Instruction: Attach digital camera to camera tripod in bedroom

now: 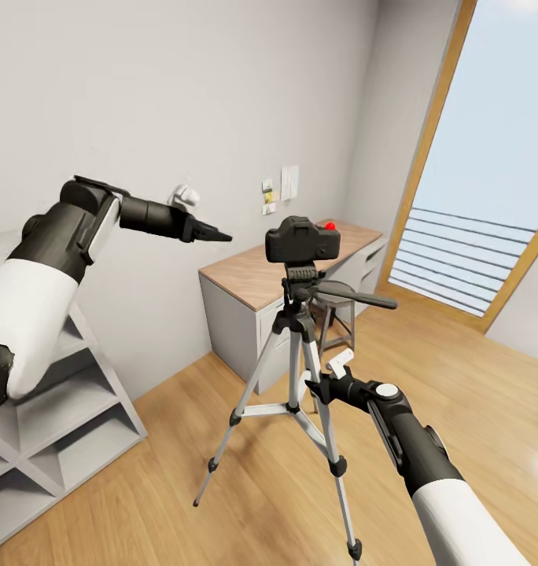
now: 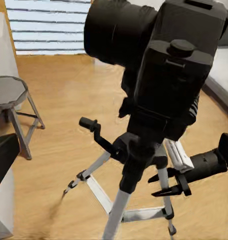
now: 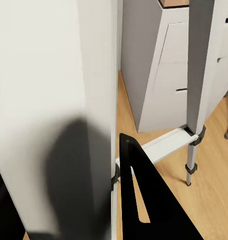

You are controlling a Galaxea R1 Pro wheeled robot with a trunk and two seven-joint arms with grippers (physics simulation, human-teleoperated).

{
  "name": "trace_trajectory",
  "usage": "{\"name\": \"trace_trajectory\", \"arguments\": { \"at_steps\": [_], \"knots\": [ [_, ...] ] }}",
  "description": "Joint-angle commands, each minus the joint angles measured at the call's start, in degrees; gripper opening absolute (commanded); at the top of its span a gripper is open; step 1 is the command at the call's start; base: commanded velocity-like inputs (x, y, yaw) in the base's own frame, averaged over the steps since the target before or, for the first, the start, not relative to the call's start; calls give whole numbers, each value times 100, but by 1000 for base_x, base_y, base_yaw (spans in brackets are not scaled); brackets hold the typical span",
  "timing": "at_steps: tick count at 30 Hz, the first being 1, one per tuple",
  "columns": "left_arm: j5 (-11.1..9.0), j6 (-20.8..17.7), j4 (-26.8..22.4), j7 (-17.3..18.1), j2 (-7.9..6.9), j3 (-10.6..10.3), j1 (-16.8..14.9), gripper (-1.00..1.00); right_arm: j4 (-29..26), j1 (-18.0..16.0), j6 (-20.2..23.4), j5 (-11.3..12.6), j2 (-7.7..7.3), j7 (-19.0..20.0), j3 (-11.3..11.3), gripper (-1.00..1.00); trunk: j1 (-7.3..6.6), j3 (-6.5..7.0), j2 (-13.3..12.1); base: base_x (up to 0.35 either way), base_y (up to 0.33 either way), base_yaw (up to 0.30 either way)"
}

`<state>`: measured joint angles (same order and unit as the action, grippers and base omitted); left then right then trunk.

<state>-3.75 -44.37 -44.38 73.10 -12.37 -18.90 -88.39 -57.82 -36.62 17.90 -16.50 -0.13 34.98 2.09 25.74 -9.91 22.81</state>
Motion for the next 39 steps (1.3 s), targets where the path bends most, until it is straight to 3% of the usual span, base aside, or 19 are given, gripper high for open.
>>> {"name": "trace_trajectory", "arguments": {
  "at_steps": [1,6,7,11,12,16,17,18,19,24,25,27,31,35,39],
  "knots": [
    [-96,-97,-40,31,-222,-17,260,100,15,-3,417,-213,-4,12,2,-100,4,-13,11,0,0,0],
    [-352,-126,-63,79,-704,31,753,100,16,-3,419,-213,-4,11,2,-100,4,-13,11,0,0,0],
    [-532,-125,-59,89,-852,58,914,100,16,-3,418,-213,-4,10,2,-100,4,-13,11,0,0,0],
    [-998,-68,27,100,-1061,88,1313,100,17,-3,417,-213,-4,9,2,-100,4,-13,11,0,0,0],
    [-1279,21,145,103,-1120,100,1554,100,17,-3,417,-213,-4,9,2,-100,4,-13,11,0,0,0],
    [-2014,372,541,113,-1178,114,2086,100,14,-3,416,-213,-4,9,2,-100,4,-13,11,0,0,0],
    [-2438,612,812,120,-1196,117,2339,100,12,-3,418,-213,-4,9,-1,-100,4,-13,11,0,0,0],
    [-2647,742,965,125,-1203,119,2459,100,10,-3,417,-213,-4,9,-2,-100,4,-13,11,0,0,0],
    [-3054,1008,1328,134,-1219,120,2682,100,10,-3,417,-213,-4,9,-1,-100,4,-13,11,0,0,0],
    [-3924,1635,2571,145,-1232,123,3075,100,9,-3,418,-213,-1,9,1,-100,4,-13,11,0,0,0],
    [-4191,1880,3170,152,-1221,122,3154,100,8,-3,419,-213,0,9,1,-100,4,-13,11,0,0,0],
    [-4408,2119,3657,158,-1209,122,3215,100,8,-3,419,-213,-2,9,1,-100,4,-13,11,0,0,0],
    [-4733,2539,4176,129,-1195,119,3412,100,8,-3,418,-213,-2,9,1,-100,4,-13,11,0,0,0],
    [-4830,2667,4331,69,-1175,117,3690,100,8,-3,417,-213,2,9,1,-100,4,-13,11,0,0,0],
    [-4862,2722,4403,-218,-1053,110,3989,100,8,-3,416,-213,4,9,2,-100,4,-13,11,0,0,0]
  ]
}}
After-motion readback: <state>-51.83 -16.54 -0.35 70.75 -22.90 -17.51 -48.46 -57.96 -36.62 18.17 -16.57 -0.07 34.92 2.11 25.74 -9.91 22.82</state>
